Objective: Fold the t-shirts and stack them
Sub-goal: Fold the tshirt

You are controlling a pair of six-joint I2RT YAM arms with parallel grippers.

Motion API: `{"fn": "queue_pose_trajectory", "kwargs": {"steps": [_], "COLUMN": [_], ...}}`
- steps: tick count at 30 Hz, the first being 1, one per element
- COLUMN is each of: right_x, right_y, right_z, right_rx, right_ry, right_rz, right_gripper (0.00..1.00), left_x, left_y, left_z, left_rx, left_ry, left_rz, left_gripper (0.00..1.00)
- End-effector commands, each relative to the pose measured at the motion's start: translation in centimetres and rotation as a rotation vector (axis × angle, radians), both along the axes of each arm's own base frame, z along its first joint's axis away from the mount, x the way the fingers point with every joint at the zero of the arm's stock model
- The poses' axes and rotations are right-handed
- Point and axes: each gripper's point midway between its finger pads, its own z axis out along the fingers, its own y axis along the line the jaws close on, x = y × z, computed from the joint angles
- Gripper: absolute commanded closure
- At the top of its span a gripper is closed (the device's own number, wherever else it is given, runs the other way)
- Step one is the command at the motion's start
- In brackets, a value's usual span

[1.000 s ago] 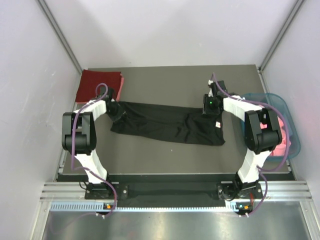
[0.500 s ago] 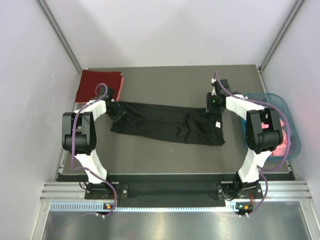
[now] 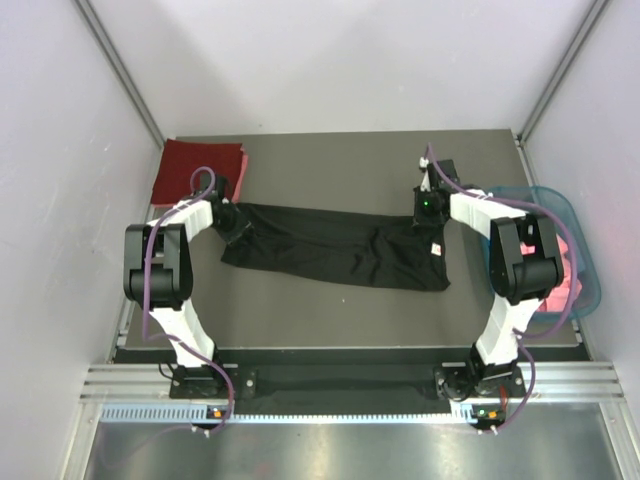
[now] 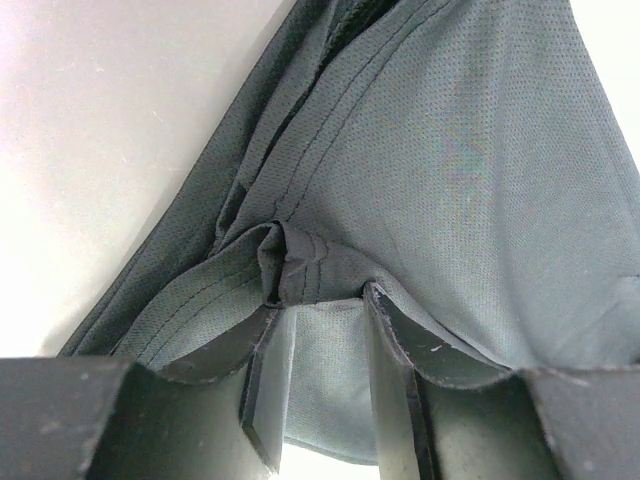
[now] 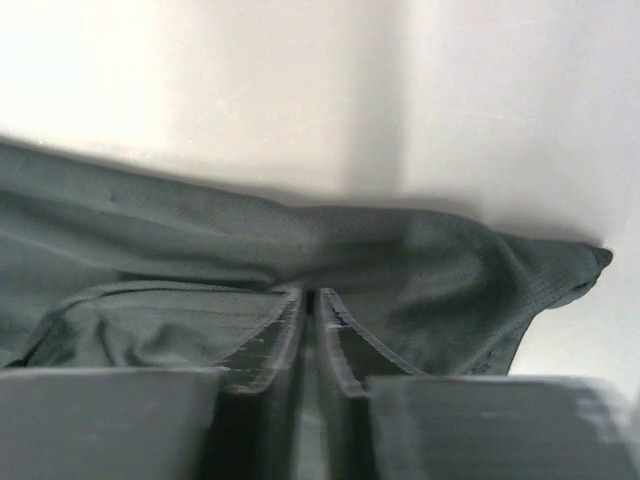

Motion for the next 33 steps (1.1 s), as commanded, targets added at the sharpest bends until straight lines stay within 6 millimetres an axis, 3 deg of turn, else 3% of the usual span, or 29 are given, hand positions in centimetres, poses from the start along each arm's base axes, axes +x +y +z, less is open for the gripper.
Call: {"fn": "queue_pose_trajectory", "kwargs": {"steps": [1, 2, 13, 24, 26, 29, 30, 31, 33], "right_x": [1.6, 1.5, 2.0, 1.9, 1.7, 1.3, 0.9, 0.8, -0.5], "right_y": [-0.2, -0.3, -3.3, -4.1, -3.8, -3.4, -3.3, -2.9, -2.4], "right_z": [1.0, 1.1, 4.1, 3.7, 4.2, 6.5, 7.1, 8.7, 9.2], "right_rx": [0.010, 0.004, -0.111, -0.151, -0.141, -0.108, -0.098, -0.064, -0.026], "right_ry": [-0.059, -0.061, -0.146, -0.143, -0.132, -0.138, -0.130, -0.147, -0.112], "right_rz": [-0.005, -0.014, -0.132, -0.158, -0.150, -0.149, -0.150, -0.170, -0.174], "right_gripper": [0.96, 1.00, 1.00, 1.00, 0.94, 0.71, 0.65, 0.63, 0.60], "left_x": [-0.4, -0.6, -1.1, -0.8, -0.3, 0.3, 1.2, 1.2, 1.4], "left_y": [1.5, 1.7, 3.6, 3.6, 2.5, 1.7, 1.7, 1.9, 2.1], "left_z": [-2.6, -2.5, -2.6, -2.0, -1.2, 1.3, 3.2, 4.0, 6.2], "left_rx": [0.084, 0.091, 0.184, 0.170, 0.110, 0.066, 0.064, 0.073, 0.079], "left_ry": [0.042, 0.050, 0.082, 0.066, 0.039, -0.008, -0.050, -0.055, -0.091], "left_rz": [0.038, 0.051, 0.130, 0.179, 0.161, 0.141, 0.140, 0.141, 0.141], "left_gripper": [0.61, 0.61, 0.61, 0.61, 0.60, 0.58, 0.58, 0.58, 0.57]}}
